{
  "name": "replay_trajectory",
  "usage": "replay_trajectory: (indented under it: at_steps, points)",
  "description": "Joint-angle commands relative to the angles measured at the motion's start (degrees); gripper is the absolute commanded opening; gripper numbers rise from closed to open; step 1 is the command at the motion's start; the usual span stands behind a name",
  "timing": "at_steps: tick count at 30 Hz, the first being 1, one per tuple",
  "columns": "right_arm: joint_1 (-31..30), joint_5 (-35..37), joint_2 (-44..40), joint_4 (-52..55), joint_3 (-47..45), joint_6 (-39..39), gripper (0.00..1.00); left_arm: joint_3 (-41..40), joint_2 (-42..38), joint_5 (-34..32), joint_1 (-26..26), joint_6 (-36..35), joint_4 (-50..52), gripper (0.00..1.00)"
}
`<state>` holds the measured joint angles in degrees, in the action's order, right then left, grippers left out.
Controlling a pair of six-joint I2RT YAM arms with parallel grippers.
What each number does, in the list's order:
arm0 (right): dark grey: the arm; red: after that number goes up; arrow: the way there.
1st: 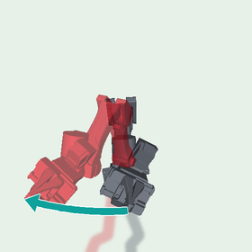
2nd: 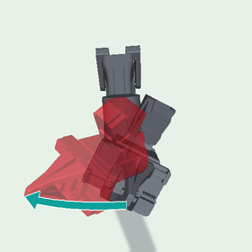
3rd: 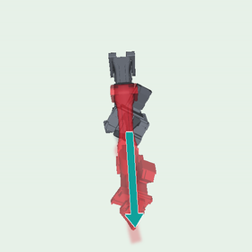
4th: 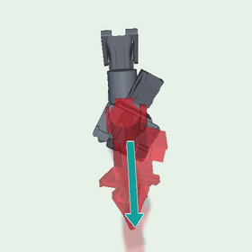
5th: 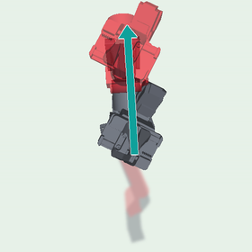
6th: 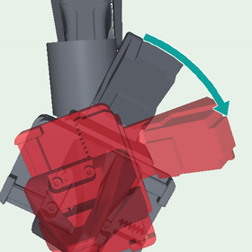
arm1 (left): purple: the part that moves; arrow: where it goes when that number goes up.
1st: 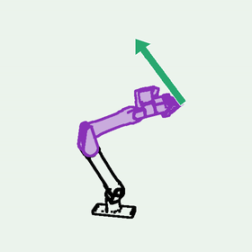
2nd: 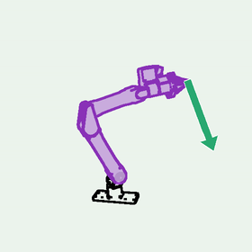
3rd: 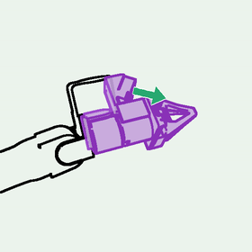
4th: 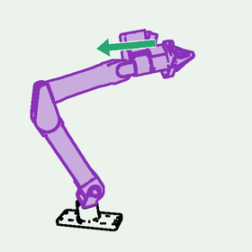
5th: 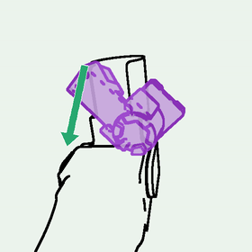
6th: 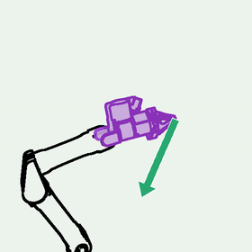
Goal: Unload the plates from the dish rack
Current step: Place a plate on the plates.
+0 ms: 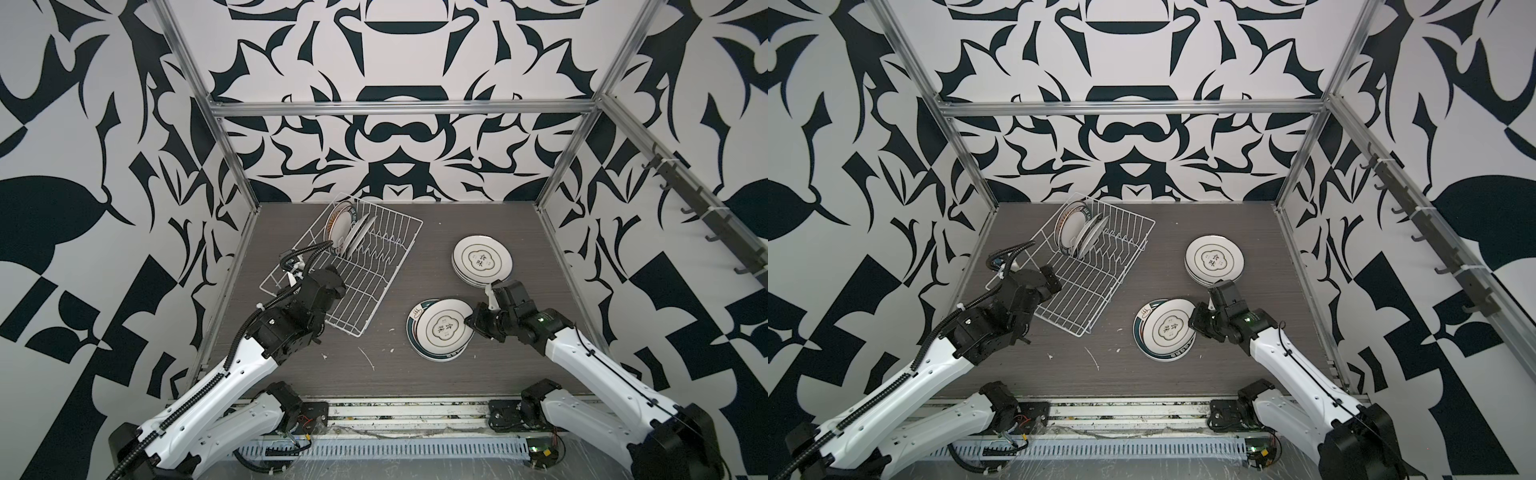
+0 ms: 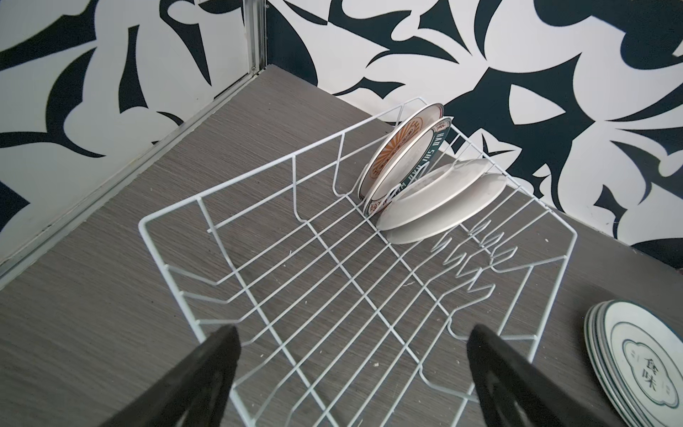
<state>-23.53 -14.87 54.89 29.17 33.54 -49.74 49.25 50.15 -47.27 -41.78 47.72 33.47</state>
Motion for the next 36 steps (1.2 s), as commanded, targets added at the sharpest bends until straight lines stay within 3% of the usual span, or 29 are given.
replay_trajectory:
  at_steps: [1, 5, 11, 16, 26, 36]
  points:
    - [-1.07, 4.34, 0.76, 9.06, -1.86, 2.8, 0.03, 1.57, -0.45, 0.73, 0.21, 1.22, 3.93, 0.99]
    - [-1.34, 5.82, 0.92, 10.16, -2.01, 3.67, 0.19, 1.4, -0.23, 0.58, 0.26, 1.34, 4.29, 0.99]
    - [-1.78, 7.86, 1.41, 12.73, -0.61, 4.76, 0.33, 0.61, 0.21, 1.56, 0.21, 2.31, 4.4, 0.99]
    - [-3.47, 6.7, 3.3, 10.5, -0.25, 4.78, 0.4, -0.46, 0.0, 2.11, 0.21, 2.79, 4.89, 0.99]
    - [-6.21, 5.29, 10.57, 5.62, 4.17, 2.41, 0.43, -1.97, -1.33, 2.04, 0.21, 1.28, 4.3, 0.99]
    - [-9.74, 13.07, 24.62, 12.93, 15.63, 2.03, 0.61, -1.85, -0.82, 4.81, 0.21, -0.18, 3.93, 0.99]
